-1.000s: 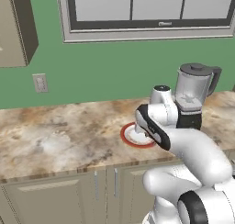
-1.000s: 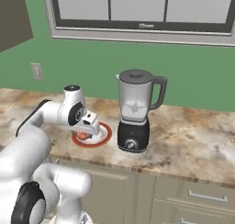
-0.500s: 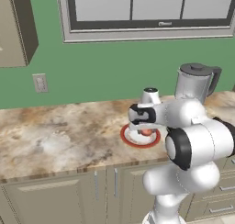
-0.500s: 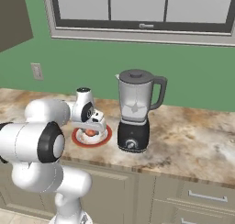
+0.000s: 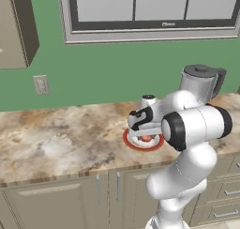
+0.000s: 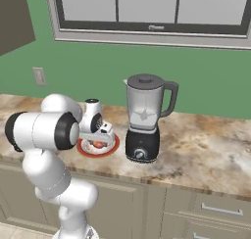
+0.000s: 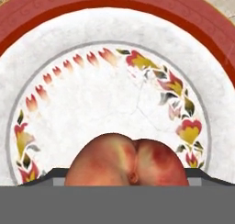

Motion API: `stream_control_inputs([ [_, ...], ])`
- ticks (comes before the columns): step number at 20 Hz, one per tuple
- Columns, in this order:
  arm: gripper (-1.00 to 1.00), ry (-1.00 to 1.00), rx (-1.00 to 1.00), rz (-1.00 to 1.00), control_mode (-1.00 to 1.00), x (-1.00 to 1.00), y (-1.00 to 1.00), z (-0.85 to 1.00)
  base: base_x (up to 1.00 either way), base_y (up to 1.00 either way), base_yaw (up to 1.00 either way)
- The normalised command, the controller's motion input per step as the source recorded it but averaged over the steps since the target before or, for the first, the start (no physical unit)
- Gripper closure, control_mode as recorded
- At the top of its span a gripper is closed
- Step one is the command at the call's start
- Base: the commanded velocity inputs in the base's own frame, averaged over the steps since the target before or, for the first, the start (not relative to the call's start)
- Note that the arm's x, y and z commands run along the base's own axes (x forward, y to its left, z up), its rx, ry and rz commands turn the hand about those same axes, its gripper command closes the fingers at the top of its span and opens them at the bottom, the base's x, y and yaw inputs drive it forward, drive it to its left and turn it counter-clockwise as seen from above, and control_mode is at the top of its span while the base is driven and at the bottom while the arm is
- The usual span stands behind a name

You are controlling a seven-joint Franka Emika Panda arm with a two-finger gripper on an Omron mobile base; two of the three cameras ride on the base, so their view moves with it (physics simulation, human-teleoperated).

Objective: Pick the banana and peach from the fridge and place them on the plate next to the blender to make a fruit smoothie.

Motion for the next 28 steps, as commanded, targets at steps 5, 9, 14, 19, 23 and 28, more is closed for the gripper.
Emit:
stream_control_inputs([
  [5, -1.0, -0.06, 0.0, 0.0, -1.0, -0.02, 0.0, -0.05, 0.0, 0.0, 0.0],
  [9, -1.0, -0.09, 0.0, 0.0, -1.0, -0.26, 0.0, 0.26, 0.0, 0.0, 0.0],
  [14, -1.0, -0.02, 0.0, 0.0, -1.0, -0.2, 0.0, 0.54, 0.0, 0.0, 0.0],
  [19, -1.0, -0.11, -0.02, 0.0, -1.0, -0.57, 0.17, 0.54, 0.0, 0.0, 0.0],
  [23, -1.0, -0.16, -0.01, 0.0, -1.0, -1.0, 0.11, 0.43, 0.0, 0.0, 0.0],
  [28, -1.0, -0.13, 0.0, 0.0, -1.0, -1.0, -0.09, 0.37, 0.0, 0.0, 0.0],
])
